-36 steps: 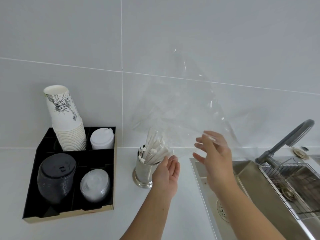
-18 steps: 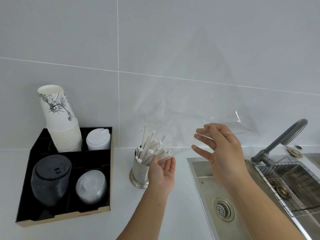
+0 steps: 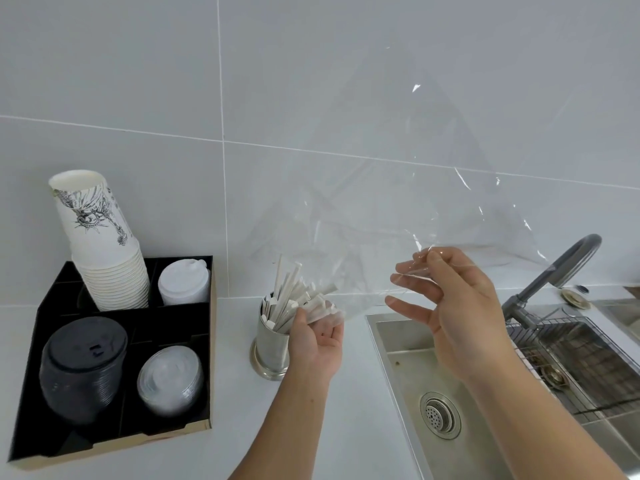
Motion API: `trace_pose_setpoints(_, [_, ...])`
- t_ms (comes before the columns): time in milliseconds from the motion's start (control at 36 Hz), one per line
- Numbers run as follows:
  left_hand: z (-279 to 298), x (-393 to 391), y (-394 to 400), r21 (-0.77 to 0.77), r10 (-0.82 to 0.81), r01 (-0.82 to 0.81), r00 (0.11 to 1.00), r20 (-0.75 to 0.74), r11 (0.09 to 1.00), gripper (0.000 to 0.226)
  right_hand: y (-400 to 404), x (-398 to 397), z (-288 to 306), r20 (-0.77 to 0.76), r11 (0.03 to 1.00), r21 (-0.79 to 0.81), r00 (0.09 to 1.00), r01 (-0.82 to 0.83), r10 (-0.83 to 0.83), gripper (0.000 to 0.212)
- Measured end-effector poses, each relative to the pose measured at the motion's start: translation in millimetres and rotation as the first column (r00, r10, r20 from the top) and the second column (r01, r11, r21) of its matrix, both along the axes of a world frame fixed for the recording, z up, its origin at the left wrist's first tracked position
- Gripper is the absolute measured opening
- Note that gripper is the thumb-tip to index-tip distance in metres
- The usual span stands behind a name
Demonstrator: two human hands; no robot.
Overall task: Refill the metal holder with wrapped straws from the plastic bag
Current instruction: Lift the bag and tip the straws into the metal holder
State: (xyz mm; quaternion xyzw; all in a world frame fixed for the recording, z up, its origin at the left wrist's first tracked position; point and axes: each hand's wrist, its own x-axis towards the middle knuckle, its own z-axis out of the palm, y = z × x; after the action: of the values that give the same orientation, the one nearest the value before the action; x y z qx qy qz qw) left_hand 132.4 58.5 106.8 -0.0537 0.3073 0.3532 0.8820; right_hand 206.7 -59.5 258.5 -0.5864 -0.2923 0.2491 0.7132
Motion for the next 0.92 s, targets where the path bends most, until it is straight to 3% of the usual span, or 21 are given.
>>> trace_pose_setpoints(83, [-1,1,2,0.000,-0.008,0.008,0.999,0.040,1.000,0.035,-1,2,1,-0.029,1.000,0.002,0.999,0.016,-0.016,0.028])
trace_pose_setpoints(361, [-4,9,8,-0.034,-0.012,0.016,0.993,0.114,0.999,0.026,-1,6,2,-0.030,0.999,-0.020,0.999,0.026,-0.027,0.032])
trace_pose_setpoints(556, [-6,10,11,-0.044,-0.009,0.014,0.996,0.092,0.999,0.015,-6,16,17,0.012,0.991,0.105,0.997,0.078,-0.079,0.032])
trace_pose_setpoints(917, [-8,0,-3,0.068,-0.076,0.066,0.985,0.153,0.995,0.019,-5,21,17,0.004,0.991,0.111,0.997,0.081,-0.082,0.033])
